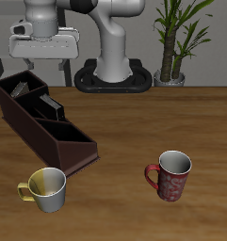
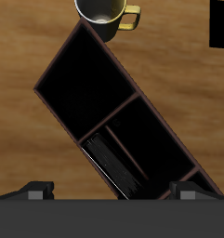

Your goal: Place the black book into the right desk caddy's front compartment and place the yellow book into the right desk caddy's right compartment and place the red mug into the right desk caddy's left compartment

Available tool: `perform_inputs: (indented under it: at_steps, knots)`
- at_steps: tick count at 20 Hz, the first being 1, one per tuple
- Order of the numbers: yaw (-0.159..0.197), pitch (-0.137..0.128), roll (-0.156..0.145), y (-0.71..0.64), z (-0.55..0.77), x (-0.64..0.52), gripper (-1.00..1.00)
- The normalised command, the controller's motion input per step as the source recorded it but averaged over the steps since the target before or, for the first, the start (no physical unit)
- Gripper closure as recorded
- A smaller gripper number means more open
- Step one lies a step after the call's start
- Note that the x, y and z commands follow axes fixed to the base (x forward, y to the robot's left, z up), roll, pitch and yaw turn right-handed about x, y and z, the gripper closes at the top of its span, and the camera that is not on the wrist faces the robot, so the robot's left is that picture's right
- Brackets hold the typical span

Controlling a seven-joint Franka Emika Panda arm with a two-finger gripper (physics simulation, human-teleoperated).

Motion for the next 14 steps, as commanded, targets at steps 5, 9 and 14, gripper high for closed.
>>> perform_inputs:
  at_steps: [5,9,14]
  knots:
    - [0.021,-0.024,0.037,0.44,0.04,0.32,-1.0]
    - [0.051,-0.006,0.062,0.3,-0.02,0.26,-1.0]
    - [-0.011,-0.035,0.046,0.66,-0.03,0.38,-1.0]
